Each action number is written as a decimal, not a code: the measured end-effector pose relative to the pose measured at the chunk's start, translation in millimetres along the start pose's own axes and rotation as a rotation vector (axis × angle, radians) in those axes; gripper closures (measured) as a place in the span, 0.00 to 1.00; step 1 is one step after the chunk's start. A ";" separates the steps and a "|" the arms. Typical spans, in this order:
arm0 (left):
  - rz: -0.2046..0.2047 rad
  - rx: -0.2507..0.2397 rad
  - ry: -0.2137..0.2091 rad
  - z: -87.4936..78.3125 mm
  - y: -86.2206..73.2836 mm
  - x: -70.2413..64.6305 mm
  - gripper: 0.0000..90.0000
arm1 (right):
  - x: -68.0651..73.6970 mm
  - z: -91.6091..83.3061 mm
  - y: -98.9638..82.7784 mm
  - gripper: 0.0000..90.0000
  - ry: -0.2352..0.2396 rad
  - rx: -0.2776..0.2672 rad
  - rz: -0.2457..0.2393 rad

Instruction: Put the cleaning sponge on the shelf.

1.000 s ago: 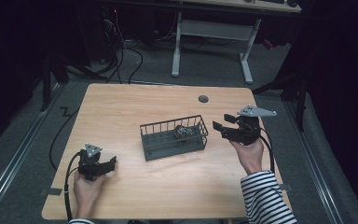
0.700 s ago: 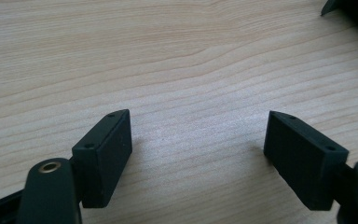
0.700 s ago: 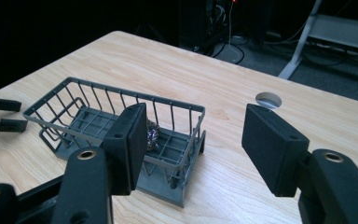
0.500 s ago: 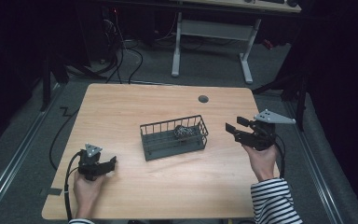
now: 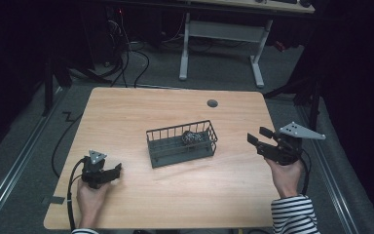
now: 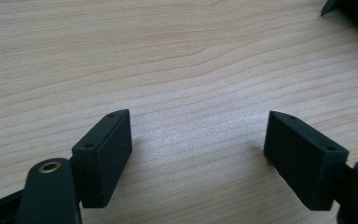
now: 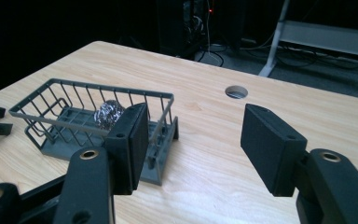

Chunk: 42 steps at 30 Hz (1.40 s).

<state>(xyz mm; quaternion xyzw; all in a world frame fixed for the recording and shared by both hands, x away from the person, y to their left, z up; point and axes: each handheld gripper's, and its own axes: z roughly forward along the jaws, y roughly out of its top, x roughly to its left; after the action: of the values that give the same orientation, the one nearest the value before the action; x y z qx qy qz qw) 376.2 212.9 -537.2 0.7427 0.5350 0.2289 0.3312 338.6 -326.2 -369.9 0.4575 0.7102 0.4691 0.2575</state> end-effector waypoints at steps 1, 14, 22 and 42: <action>0.000 0.000 0.000 0.0 0.0 0.0 0.27 | -0.9 -2.0 -1.8 0.47 0.002 -0.007 0.005; 0.000 -0.002 0.004 0.2 -0.1 -0.3 0.26 | -14.3 -10.2 -39.7 0.47 -0.024 -0.003 0.066; 0.000 -0.002 0.004 0.2 -0.1 -0.3 0.26 | -19.3 -5.4 -61.2 0.47 -0.031 0.021 0.113; 0.000 -0.001 0.003 0.1 0.0 -0.2 0.26 | -19.9 23.7 -104.6 0.46 -0.025 0.095 0.160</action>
<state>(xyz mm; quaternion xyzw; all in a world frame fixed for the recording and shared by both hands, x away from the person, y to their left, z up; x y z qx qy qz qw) 376.2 212.7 -537.4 0.7422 0.5353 0.2304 0.3309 323.7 -348.5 -475.6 0.5305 0.6894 0.4481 0.2062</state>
